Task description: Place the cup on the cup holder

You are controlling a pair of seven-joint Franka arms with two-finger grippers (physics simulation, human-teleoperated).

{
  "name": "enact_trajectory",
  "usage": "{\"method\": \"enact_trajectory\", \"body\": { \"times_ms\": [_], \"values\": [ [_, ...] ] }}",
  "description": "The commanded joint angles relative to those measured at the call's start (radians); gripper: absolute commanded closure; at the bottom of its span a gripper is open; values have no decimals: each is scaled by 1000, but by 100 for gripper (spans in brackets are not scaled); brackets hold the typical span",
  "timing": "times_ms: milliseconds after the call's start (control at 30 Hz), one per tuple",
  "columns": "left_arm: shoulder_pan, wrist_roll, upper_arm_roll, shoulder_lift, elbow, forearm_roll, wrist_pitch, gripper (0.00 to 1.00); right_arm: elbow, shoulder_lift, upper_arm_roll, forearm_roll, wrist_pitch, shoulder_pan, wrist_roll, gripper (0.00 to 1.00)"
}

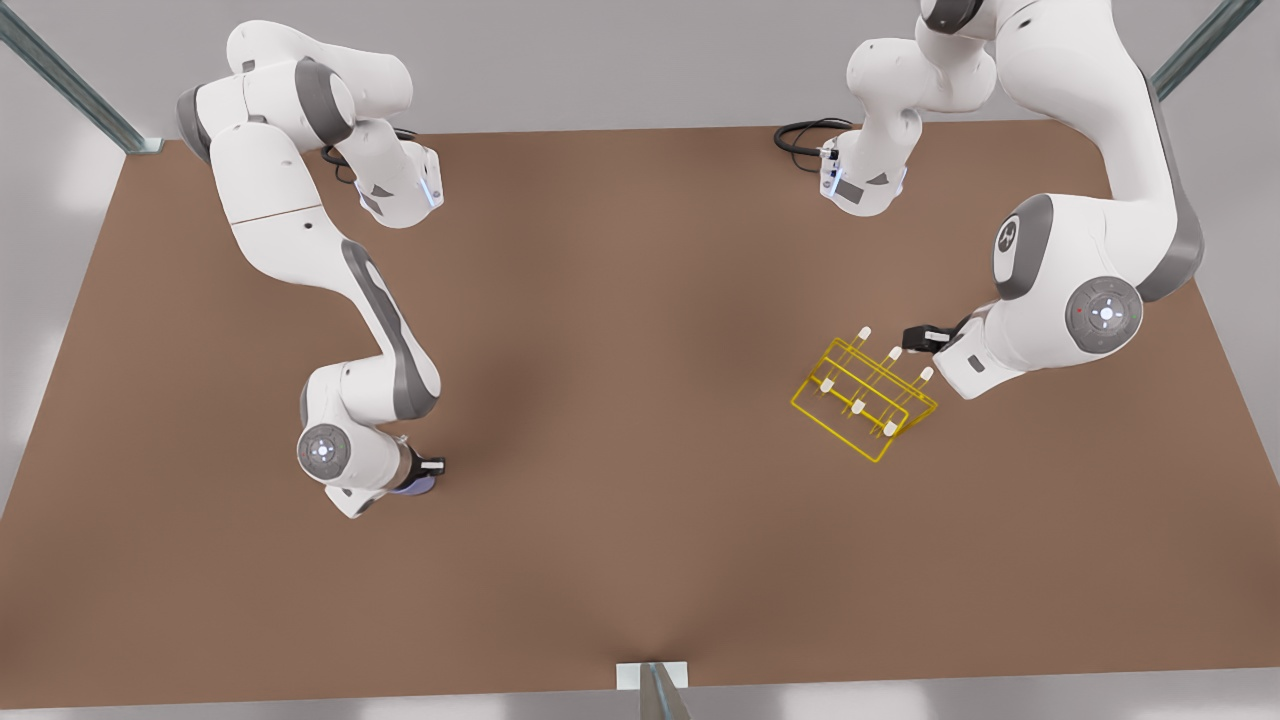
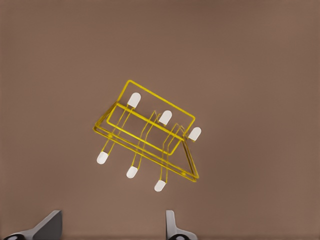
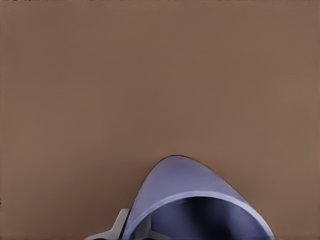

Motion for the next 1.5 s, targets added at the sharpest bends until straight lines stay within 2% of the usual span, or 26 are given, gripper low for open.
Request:
{"method": "enact_trajectory", "body": {
  "times_ms": [0, 200, 267, 333, 367, 433, 500, 567, 633, 667, 700, 767, 800, 900, 967, 1067, 1200, 1467],
  "values": [
    [0, 0, 0, -1, 1, 1, -1, 0, 2, -3, 0, -9, 4, 1, 28, 79],
    [0, -2, 0, 0, -1, 1, -1, 0, 0, -32, 0, -12, -22, 1, 32, 79],
    [0, -2, 0, 0, -2, 1, -1, 0, 11, -34, 3, 43, 4, -8, 121, 79],
    [0, 0, 0, 0, -1, 1, -1, 0, 104, -40, 23, 145, 3, -7, 138, 79],
    [0, 0, 0, 0, -1, 1, -1, 0, 112, -47, 48, 185, 7, -1, 149, 79],
    [0, -2, 0, 0, -1, 1, -14, 0, 144, -34, 177, 243, 38, -10, 129, 79],
    [0, -2, 0, 2, 1, 1, -14, 0, 144, -21, 230, 421, 110, -1, 98, 79],
    [0, -5, -1, 3, 1, 1, -14, 0, 155, 9, 313, 548, 167, 1, 81, 79],
    [0, -2, -1, 3, -2, 1, -14, 0, 154, 72, 419, 731, 349, 1, -8, 79],
    [0, -2, -1, 3, -4, 1, -14, 0, 155, 92, 456, 823, 352, 1, -95, 79],
    [0, -2, -1, 6, -4, 1, -16, 0, 157, 100, 459, 919, 352, 22, -147, 79],
    [0, -3, -3, 8, -2, 1, -16, 0, 253, 182, 462, 969, 351, 70, -153, 79],
    [0, -3, -5, 9, -1, 1, -14, 0, 304, 238, 508, 970, 352, 75, -157, 79],
    [0, -2, -5, 9, 1, 1, -14, 0, 353, 314, 549, 970, 349, 98, -172, 79],
    [0, -2, -5, 9, 1, 1, -14, 0, 358, 370, 603, 1080, 354, 101, -258, 79],
    [0, -3, -5, 9, 2, 1, -16, 0, 411, 459, 626, 1093, 411, 176, -279, 79],
    [0, -3, -5, 11, 2, 1, -14, 0, 427, 543, 642, 1094, 418, 180, -353, 79],
    [0, -3, -5, 11, 2, 1, -14, 0, 424, 603, 631, 1096, 438, 196, -423, 79]
  ]
}}
